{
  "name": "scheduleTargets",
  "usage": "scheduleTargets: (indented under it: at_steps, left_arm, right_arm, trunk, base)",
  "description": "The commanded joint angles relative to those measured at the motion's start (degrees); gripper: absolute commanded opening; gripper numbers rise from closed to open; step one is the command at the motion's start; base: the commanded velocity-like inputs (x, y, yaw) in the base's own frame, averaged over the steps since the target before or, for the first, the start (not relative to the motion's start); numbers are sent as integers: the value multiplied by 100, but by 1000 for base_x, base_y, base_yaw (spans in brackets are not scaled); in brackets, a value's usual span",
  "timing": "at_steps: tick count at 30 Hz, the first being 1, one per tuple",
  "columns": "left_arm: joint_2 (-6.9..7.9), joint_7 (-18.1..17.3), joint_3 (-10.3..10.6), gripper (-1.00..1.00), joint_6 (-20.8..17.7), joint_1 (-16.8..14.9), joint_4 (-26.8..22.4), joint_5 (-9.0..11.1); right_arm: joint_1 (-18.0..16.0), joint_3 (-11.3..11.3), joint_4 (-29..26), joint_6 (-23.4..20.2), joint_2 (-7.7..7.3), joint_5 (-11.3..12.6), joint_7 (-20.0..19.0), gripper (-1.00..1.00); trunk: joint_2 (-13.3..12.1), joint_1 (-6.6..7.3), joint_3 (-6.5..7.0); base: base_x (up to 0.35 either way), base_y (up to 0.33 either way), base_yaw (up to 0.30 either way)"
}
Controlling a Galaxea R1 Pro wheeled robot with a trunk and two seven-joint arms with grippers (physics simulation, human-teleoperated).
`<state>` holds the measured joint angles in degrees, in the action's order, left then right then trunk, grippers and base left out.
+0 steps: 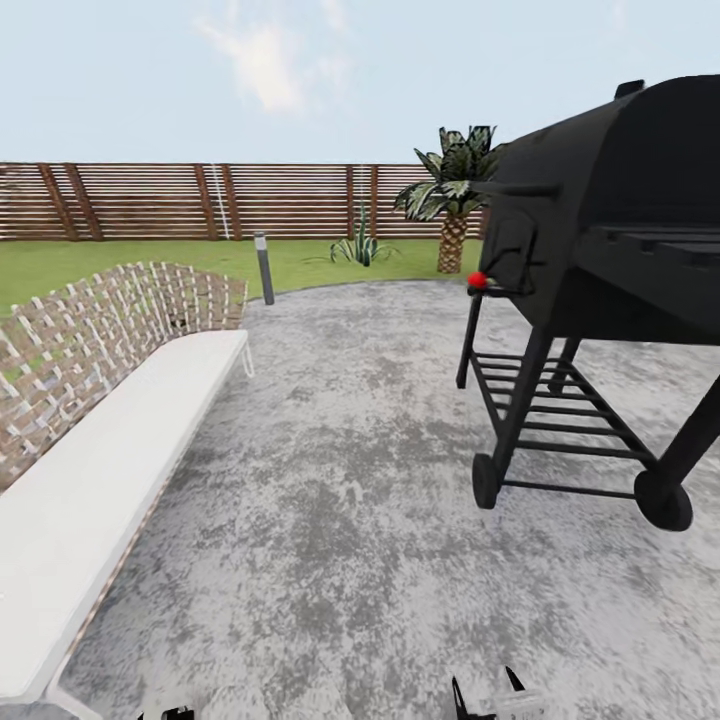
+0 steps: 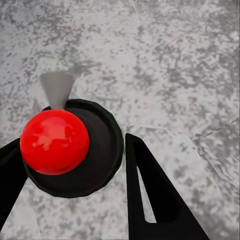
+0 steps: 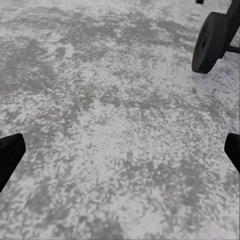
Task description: Pick up the pesticide atomizer in the garden and spray insectifuge to fully cover both potted plants in the garden.
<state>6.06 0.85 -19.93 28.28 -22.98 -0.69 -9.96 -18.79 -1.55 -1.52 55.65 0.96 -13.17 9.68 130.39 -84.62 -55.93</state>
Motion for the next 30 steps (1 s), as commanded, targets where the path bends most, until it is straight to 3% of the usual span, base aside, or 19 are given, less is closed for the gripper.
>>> scheduleTargets:
  at_steps: [1, 7, 30]
  left_arm:
    - [1, 12, -46, -100, 20, -5, 8, -60]
    - [1, 12, -46, -100, 20, -4, 8, -59]
    - [1, 12, -46, -100, 20, -5, 8, -60]
  right_arm:
    - [-2, -17, 2, 7, 0, -46, 60, 100]
    - [-2, -14, 2, 7, 0, -46, 60, 100]
    - [-2, -15, 8, 7, 0, -46, 60, 100]
  trunk:
    - [2, -2, -5]
    - [2, -2, -5]
    - [2, -2, -5]
  base:
    - [340, 0, 265]
    - [340, 0, 183]
    - [340, 0, 3]
